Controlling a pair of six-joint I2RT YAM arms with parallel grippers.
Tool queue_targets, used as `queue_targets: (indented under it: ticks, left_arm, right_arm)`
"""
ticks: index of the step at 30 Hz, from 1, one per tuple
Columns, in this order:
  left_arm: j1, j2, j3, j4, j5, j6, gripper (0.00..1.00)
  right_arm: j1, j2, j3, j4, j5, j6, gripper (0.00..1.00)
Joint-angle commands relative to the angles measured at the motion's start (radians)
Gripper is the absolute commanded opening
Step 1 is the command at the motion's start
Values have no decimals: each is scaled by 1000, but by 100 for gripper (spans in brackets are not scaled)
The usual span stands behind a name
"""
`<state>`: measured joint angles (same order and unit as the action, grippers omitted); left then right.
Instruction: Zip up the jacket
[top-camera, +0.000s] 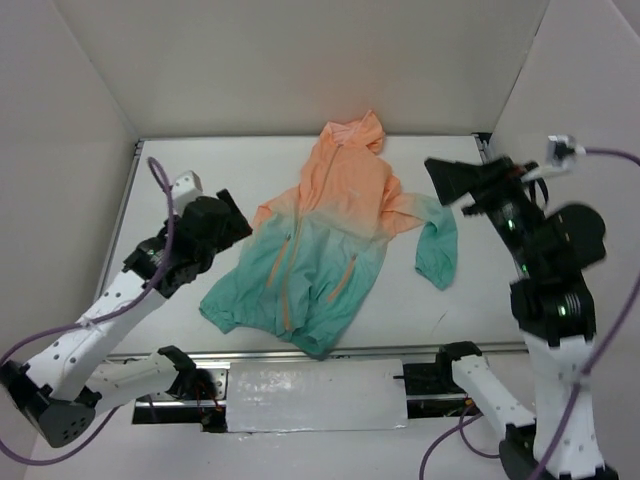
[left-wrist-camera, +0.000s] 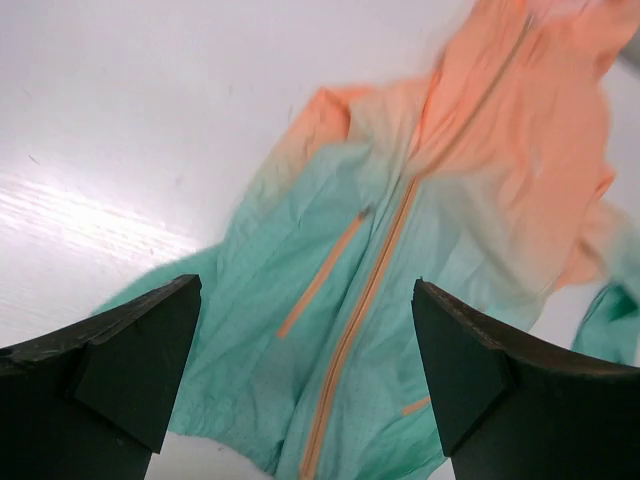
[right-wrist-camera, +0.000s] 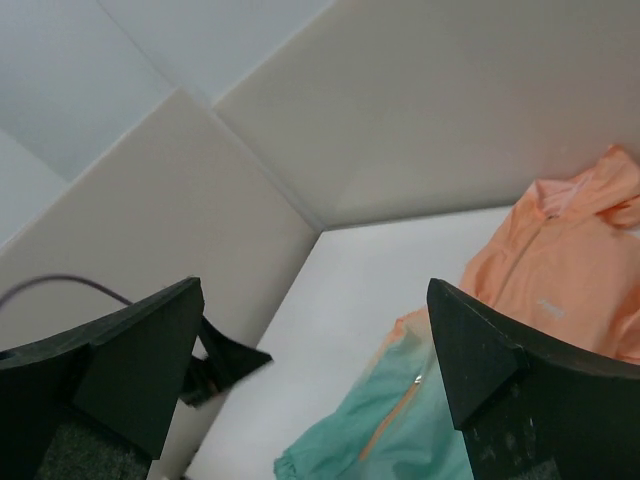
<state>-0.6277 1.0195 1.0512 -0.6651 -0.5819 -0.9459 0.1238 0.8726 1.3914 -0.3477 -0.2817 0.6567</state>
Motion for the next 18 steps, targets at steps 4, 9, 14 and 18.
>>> queue_targets:
  ticks: [4, 9, 14, 18]
  left_arm:
    - [33, -174, 286, -218, -222, 81, 99]
    - [33, -379, 267, -260, -230, 156, 99]
    - [33, -558, 245, -343, -234, 186, 99]
    - [33, -595, 247, -398, -242, 217, 99]
  right_arm:
    - [2, -345, -153, -256, 79, -134, 100]
    - [2, -503, -114, -489, 127, -206, 100]
    - [52, -552, -107, -616, 194, -275, 100]
    - [100, -596, -121, -646, 304, -279, 100]
